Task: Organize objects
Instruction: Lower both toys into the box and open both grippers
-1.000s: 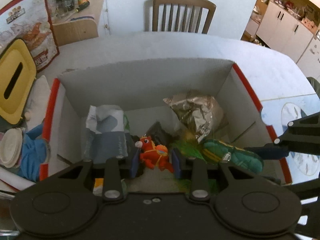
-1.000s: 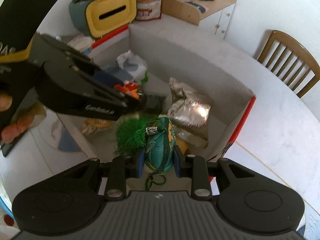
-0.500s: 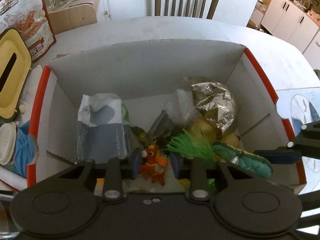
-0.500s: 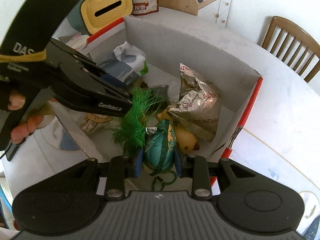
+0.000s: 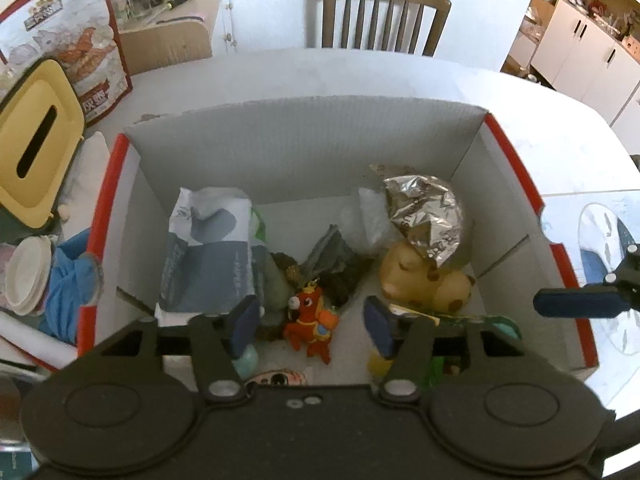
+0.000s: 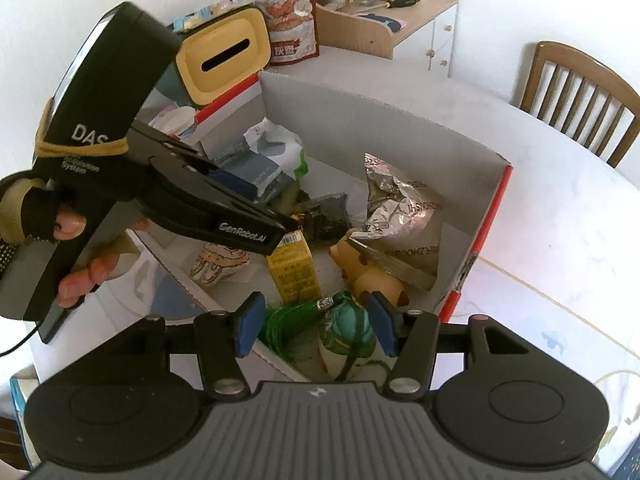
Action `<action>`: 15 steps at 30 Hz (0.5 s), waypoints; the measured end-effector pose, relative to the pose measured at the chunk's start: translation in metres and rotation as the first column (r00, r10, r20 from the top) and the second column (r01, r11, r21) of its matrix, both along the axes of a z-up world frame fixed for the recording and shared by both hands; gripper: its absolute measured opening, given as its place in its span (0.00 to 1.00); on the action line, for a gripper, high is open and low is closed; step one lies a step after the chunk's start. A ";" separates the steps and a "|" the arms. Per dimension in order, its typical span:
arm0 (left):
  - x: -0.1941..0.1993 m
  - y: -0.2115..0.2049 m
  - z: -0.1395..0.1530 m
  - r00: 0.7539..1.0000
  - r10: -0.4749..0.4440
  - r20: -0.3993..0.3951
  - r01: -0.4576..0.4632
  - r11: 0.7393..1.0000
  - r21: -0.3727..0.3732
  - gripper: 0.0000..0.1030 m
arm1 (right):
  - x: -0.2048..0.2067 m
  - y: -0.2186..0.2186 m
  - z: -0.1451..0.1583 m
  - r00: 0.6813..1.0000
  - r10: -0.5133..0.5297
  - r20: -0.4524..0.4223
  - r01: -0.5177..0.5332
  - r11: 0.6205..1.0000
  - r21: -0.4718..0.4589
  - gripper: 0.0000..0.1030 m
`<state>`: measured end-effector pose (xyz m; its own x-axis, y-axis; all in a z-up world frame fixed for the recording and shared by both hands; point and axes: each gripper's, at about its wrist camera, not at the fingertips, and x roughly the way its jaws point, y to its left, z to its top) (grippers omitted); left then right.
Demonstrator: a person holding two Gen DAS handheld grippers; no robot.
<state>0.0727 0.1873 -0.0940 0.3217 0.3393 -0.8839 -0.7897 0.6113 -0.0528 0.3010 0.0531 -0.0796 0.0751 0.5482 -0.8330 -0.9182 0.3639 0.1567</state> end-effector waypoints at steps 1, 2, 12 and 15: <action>-0.001 -0.003 0.002 1.000 -0.002 -0.001 0.002 1.000 0.007 0.58 | -0.001 -0.001 0.001 1.000 -0.005 -0.001 0.005 1.000 0.006 0.57; -0.002 -0.006 0.005 1.000 -0.004 -0.001 0.004 1.000 0.017 0.58 | -0.001 -0.003 0.003 1.000 -0.010 -0.002 0.010 1.000 0.013 0.57; -0.012 -0.039 0.037 0.999 -0.026 0.034 0.023 0.994 0.104 0.72 | -0.009 -0.029 0.027 0.998 -0.063 0.012 0.062 0.993 0.101 0.68; -0.017 -0.046 0.044 0.999 -0.028 0.045 0.022 0.991 0.129 0.74 | -0.010 -0.038 0.035 0.997 -0.081 0.012 0.078 0.988 0.135 0.73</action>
<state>0.0562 0.1413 -0.0499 0.3713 0.4407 -0.8173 -0.7727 0.6347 -0.0088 0.2908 0.0148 -0.0443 0.1367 0.6464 -0.7506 -0.8901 0.4127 0.1933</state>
